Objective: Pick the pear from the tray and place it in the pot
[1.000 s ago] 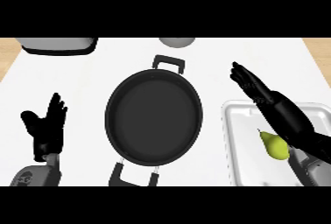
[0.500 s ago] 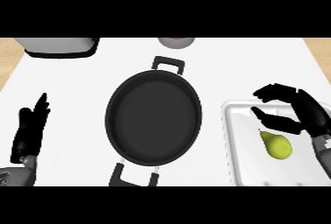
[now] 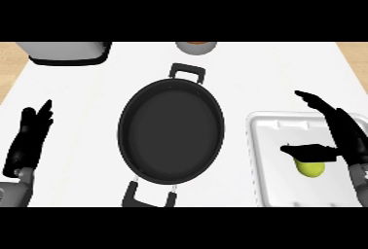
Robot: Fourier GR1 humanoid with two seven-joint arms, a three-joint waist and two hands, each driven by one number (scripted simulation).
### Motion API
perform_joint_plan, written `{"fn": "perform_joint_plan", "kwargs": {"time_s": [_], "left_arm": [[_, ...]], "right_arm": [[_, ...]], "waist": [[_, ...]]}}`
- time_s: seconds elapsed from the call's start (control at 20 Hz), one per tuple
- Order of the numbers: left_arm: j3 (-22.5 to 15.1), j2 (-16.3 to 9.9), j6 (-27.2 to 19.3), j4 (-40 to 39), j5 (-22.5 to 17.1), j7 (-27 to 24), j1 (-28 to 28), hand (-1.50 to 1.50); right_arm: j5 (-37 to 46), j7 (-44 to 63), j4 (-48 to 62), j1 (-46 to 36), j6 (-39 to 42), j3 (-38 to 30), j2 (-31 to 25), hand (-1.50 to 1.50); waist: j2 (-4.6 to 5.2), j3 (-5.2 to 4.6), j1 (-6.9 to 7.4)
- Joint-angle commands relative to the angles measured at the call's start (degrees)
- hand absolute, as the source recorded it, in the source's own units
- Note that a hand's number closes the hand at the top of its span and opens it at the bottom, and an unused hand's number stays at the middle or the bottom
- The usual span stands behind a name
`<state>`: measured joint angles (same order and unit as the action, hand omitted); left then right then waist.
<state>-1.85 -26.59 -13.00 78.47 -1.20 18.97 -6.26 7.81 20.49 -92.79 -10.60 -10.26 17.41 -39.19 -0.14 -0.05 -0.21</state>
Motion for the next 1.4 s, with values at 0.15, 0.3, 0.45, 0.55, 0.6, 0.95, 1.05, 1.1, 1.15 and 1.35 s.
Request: {"fn": "perform_joint_plan", "kwargs": {"time_s": [0.15,0.3,0.45,0.55,0.6,0.95,1.05,1.1,1.15,1.35], "left_arm": [[-2.24,1.98,-0.32,1.01,1.68,1.07,-0.32,0.0],[-2.46,2.83,-1.06,1.94,2.06,2.1,-0.68,0.0],[-1.53,1.09,0.2,3.1,1.66,3.82,-0.64,0.0],[-0.13,0.37,1.08,2.4,0.77,1.49,0.35,0.0],[-1.41,1.35,1.51,2.43,0.88,2.97,-0.91,0.0],[-0.52,1.26,0.44,5.18,2.44,5.32,-0.43,0.0],[1.75,1.11,1.37,-0.31,1.7,1.85,-1.8,0.0],[1.13,0.45,2.14,6.31,1.0,3.52,2.85,0.0],[2.38,0.76,2.68,1.36,0.58,0.42,1.37,0.0],[1.87,1.09,2.43,7.1,2.17,2.89,4.09,0.0]], "right_arm": [[-0.14,19.43,-1.52,-10.72,18.19,1.92,-10.79,-1.5],[-3.74,25.63,-2.15,-13.77,26.7,4.18,-11.06,-1.5],[-8.51,27.74,-1.25,-14.35,35.61,5.0,-13.03,-1.5],[-12.19,34.8,-1.55,-16.34,40.17,6.71,-11.75,-1.5],[-16.31,36.3,0.25,-19.61,44.4,5.25,-12.23,-1.5],[-21.18,46.22,1.01,-21.5,45.5,8.2,-8.89,-1.5],[-19.95,43.41,4.08,-21.76,46.19,8.4,-8.92,-1.5],[-19.72,44.97,2.7,-20.48,44.6,8.7,-9.31,-1.5],[-16.14,43.46,3.66,-18.68,41.73,10.98,-7.24,-1.5],[-16.06,41.47,8.14,-20.41,45.23,7.66,-6.61,-1.5]], "waist": [[0.16,-0.14,1.44],[0.23,-0.11,1.58],[0.15,-0.05,1.17],[0.12,-0.13,1.52],[0.25,-0.13,1.61],[0.01,-0.03,0.75],[0.21,-0.03,0.45],[-0.06,0.0,0.86],[0.14,-0.02,0.56],[0.07,0.04,0.82]]}}
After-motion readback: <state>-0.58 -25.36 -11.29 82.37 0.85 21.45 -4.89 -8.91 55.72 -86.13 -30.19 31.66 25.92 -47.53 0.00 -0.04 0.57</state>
